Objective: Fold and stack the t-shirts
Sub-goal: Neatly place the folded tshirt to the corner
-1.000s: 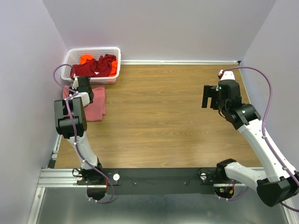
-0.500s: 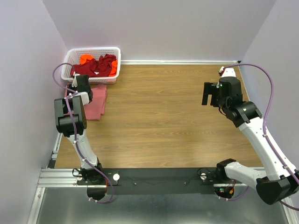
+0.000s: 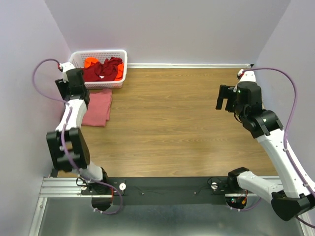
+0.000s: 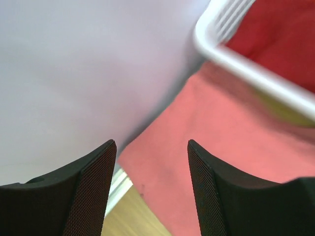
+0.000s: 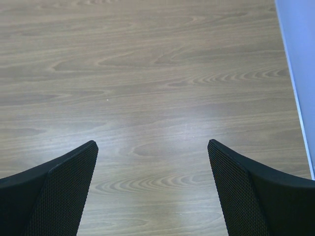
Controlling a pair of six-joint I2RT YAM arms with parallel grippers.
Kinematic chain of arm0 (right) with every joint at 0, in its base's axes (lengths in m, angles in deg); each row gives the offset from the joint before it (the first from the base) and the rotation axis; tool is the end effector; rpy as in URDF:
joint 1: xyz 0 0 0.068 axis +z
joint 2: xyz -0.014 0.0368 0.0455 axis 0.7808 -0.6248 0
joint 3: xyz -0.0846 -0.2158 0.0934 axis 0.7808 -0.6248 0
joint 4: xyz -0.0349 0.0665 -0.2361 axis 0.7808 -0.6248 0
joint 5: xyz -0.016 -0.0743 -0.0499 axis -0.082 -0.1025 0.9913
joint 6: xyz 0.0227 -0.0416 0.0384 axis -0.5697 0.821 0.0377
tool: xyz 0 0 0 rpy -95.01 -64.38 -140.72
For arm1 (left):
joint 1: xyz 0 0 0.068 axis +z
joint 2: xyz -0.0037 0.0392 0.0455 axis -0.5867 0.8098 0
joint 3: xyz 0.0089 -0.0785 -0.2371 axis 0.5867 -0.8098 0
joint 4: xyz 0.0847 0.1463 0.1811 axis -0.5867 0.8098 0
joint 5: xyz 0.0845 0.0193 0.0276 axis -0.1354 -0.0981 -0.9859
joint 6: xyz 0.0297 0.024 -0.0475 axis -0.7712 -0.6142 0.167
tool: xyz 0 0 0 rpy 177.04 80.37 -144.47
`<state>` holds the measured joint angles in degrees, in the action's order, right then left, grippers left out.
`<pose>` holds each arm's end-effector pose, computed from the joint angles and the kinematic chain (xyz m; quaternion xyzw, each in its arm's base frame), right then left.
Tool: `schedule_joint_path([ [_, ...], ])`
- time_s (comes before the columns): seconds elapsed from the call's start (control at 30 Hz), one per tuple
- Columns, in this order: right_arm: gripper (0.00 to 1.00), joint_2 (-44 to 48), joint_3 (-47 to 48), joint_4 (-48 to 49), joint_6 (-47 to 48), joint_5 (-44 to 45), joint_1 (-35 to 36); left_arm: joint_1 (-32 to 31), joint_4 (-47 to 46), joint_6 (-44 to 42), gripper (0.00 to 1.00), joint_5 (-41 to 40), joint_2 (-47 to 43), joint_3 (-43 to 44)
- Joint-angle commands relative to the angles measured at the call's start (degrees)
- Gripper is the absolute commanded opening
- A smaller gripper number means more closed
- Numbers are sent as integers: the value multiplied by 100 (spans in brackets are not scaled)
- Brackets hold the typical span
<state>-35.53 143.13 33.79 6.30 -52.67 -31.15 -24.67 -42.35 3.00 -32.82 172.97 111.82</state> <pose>0.2027 0.0574 0.3581 0.0267 0.8607 -0.0155 0.5082 0.3484 0.0962 0.2528 -0.2555 0.7930 0.2958 0.4674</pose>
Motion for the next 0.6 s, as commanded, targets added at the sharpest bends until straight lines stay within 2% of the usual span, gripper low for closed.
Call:
schedule_joint_path([
  [0.0, 100, 330, 270, -113, -117, 328, 29, 36, 507, 944, 68, 1428, -1191, -67],
  [0.07, 100, 531, 305, -113, -222, 416, 29, 9, 682, 1076, 68, 2385, -1956, -120],
  [0.2, 100, 909, 271, -113, -346, 635, 38, 9, 1061, 1454, 68, 2852, -3684, -295],
  [0.27, 100, 1051, 218, -113, -302, 741, 29, 9, 1297, 1516, 68, 3021, -4258, -427],
  [0.33, 100, 1296, 104, -104, -214, 803, 38, -52, 1683, 1543, 70, 2856, -4934, -358],
  [0.37, 100, 1402, 60, -104, -205, 916, 38, -183, 2207, 1569, 70, 2602, -5068, -140],
  [0.57, 100, 2149, -169, 150, -162, 1295, 29, -255, 2713, 1491, 73, 1844, -6747, 12],
])
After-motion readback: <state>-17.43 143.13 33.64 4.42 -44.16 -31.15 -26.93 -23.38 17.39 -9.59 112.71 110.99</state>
